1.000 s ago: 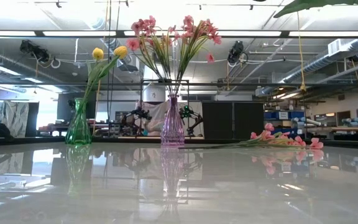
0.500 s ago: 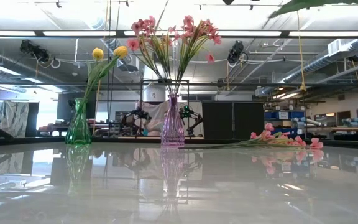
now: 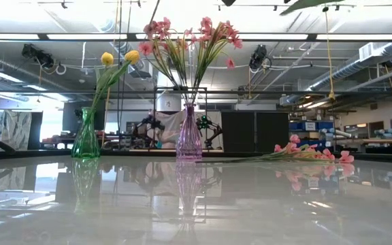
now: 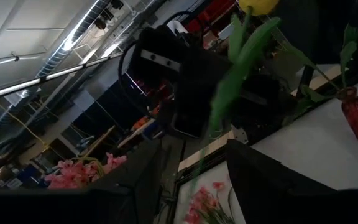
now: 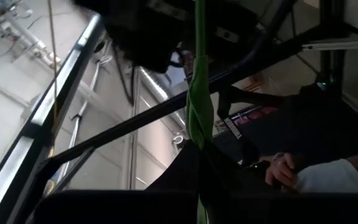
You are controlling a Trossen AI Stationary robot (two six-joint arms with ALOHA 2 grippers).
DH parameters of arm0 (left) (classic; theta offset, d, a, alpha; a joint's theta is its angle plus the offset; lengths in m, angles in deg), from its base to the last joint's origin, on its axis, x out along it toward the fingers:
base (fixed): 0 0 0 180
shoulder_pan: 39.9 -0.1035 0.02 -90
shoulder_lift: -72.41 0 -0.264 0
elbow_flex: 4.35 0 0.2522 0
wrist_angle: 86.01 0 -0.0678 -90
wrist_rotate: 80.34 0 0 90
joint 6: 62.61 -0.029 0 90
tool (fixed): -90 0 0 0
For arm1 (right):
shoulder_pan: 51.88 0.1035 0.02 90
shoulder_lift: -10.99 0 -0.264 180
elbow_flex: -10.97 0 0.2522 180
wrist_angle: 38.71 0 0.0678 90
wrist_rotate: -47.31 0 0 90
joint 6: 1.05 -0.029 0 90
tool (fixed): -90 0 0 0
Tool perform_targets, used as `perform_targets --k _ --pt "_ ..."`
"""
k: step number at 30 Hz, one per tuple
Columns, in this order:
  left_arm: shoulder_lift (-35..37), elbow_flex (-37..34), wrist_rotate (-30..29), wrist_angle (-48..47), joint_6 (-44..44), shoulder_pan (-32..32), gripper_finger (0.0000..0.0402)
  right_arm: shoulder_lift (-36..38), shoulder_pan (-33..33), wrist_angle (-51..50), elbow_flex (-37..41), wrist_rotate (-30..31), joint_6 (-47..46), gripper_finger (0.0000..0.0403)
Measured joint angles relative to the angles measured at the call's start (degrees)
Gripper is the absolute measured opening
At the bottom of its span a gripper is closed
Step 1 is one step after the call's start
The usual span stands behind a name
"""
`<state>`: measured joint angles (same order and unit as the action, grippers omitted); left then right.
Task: Sort flowers into vase by color
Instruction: Put the yellow flower into the green vase
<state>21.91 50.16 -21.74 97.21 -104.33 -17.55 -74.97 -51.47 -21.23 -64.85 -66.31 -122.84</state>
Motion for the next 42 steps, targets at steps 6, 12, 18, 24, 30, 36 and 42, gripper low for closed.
perform_targets --k 6,12,18,24,30,36,42 --pt "0.0 0.0 0.0 0.0 3.4 0.0 0.0185 3.5 -1.2 -1.2 0.0 2.1 0.4 0.0016" --pt "-0.1 0.0 0.0 0.0 3.4 0.0 0.0185 3.7 -1.1 -2.5 0.0 4.9 0.1 0.0016" --pt "-0.1 0.0 0.0 0.0 2.5 0.0 0.0185 3.4 -0.3 -7.6 0.0 4.5 -0.2 0.0016" --pt "-0.1 0.0 0.0 0.0 1.6 0.0 0.0185 3.4 -0.4 -7.9 0.0 8.9 -0.2 0.0016" --pt "-0.1 0.0 0.0 0.0 1.6 0.0 0.0185 3.4 0.5 -7.9 0.0 12.0 -0.7 0.0016" --pt "-0.6 0.0 0.0 0.0 -0.1 0.0 0.0185 2.9 1.9 -8.0 0.0 14.2 -0.7 0.0016" --pt "-3.3 0.0 1.1 0.5 -4.9 -1.7 0.0185 1.0 2.6 -6.2 0.0 16.1 -0.6 0.0016"
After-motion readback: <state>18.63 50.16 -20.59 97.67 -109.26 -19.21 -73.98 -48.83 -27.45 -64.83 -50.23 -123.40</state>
